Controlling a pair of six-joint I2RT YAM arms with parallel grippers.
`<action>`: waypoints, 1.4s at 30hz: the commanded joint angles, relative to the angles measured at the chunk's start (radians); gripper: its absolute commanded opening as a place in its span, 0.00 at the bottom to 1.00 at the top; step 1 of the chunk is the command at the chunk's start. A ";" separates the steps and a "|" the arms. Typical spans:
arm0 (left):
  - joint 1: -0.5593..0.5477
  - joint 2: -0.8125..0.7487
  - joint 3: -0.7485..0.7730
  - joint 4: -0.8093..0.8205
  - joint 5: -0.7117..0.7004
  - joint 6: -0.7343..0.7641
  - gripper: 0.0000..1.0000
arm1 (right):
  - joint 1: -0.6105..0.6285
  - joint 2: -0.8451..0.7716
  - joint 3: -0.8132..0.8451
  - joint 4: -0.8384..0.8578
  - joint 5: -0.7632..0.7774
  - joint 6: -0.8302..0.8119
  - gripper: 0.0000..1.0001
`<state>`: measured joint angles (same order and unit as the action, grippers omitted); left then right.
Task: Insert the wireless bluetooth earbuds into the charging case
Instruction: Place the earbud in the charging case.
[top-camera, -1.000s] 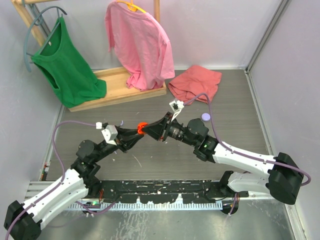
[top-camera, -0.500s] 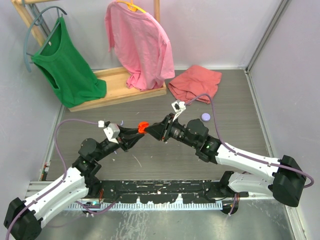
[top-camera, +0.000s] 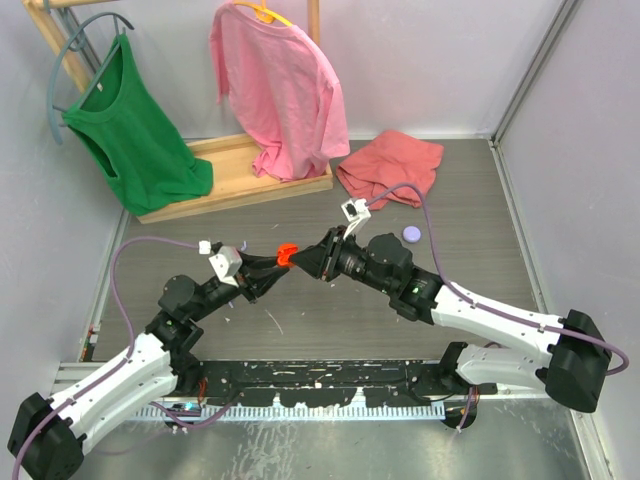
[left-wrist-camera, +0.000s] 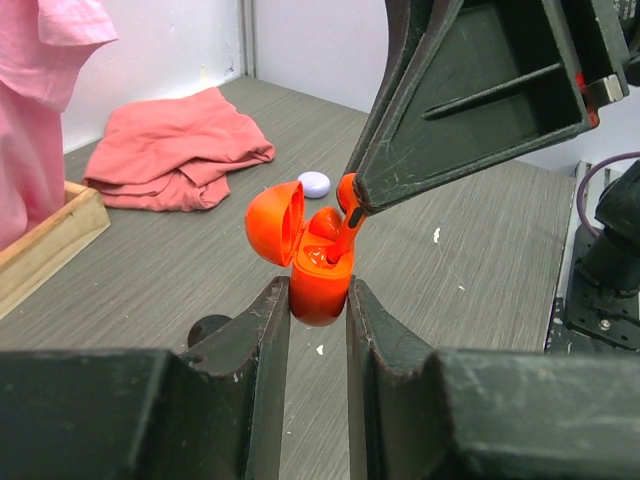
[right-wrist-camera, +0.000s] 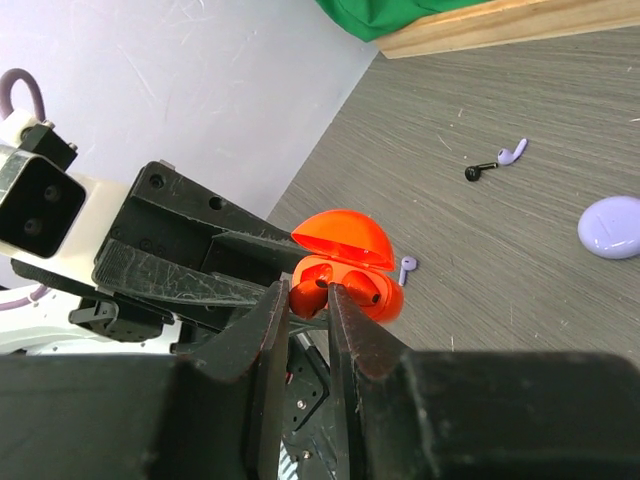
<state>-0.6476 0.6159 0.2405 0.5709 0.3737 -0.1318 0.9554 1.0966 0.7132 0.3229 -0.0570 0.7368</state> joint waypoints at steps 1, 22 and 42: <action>0.002 -0.012 0.034 0.099 0.039 0.045 0.02 | -0.003 0.009 0.056 -0.098 0.071 0.014 0.17; 0.002 -0.019 0.045 0.066 0.076 0.079 0.02 | -0.003 -0.002 0.111 -0.203 0.093 0.009 0.30; 0.002 0.028 0.026 0.107 0.069 0.041 0.01 | -0.003 -0.083 0.150 -0.225 0.004 -0.189 0.42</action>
<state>-0.6460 0.6353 0.2409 0.5854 0.4339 -0.0772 0.9535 1.0397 0.8116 0.0795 -0.0200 0.6132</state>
